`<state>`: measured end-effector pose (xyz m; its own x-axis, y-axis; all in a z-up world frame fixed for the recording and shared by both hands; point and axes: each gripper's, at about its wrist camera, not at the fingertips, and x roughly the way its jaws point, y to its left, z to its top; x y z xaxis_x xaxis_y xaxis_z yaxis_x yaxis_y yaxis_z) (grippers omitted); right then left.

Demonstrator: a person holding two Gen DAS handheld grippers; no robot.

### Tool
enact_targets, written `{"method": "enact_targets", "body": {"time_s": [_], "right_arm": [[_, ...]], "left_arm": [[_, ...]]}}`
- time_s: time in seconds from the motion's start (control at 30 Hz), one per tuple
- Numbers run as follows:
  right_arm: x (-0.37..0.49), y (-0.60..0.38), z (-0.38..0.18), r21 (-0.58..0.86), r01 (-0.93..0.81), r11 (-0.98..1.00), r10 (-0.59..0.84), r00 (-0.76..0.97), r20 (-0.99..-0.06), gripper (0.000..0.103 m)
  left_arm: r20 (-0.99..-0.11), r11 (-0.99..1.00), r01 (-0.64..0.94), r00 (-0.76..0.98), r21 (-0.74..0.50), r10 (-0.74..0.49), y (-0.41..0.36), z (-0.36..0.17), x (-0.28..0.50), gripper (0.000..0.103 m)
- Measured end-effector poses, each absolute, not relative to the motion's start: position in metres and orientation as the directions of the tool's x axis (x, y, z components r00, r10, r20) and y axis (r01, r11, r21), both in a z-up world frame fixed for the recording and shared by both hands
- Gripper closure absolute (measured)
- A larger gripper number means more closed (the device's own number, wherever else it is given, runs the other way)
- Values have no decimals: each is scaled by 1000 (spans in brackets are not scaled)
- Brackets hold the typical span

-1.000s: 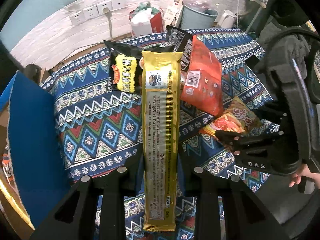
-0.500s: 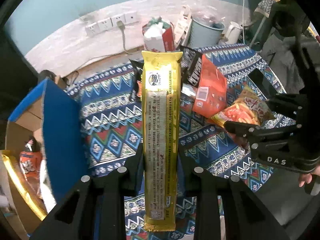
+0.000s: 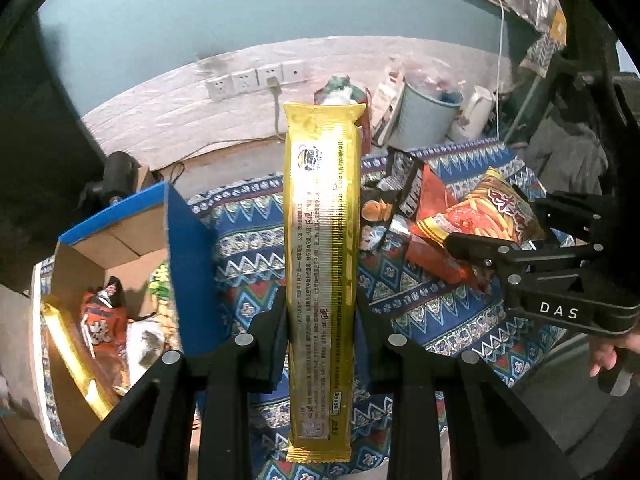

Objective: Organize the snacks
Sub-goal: 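Carry the gold bar and orange fries bag over the box and open both tools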

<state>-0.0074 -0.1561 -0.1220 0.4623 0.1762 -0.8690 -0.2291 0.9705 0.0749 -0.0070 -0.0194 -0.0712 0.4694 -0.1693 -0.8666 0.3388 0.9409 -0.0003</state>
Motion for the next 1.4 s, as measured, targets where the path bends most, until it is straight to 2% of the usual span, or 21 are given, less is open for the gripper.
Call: {"method": "enact_targets", "body": {"time_s": [0.47, 0.8, 1.4], "right_arm": [[-9, -106, -78, 112, -319, 941, 273, 520, -809, 51], [0, -67, -73, 116, -371, 922, 306, 508, -805, 51], [20, 26, -79, 104, -476, 873, 350, 465, -813, 51]], "left_arm": [[-834, 966, 259, 530, -11, -152, 27, -37, -10, 74], [-814, 982, 187, 568, -21, -125, 71, -23, -13, 74], [-840, 1000, 19, 543, 7, -4, 154, -60, -6, 74]]}}
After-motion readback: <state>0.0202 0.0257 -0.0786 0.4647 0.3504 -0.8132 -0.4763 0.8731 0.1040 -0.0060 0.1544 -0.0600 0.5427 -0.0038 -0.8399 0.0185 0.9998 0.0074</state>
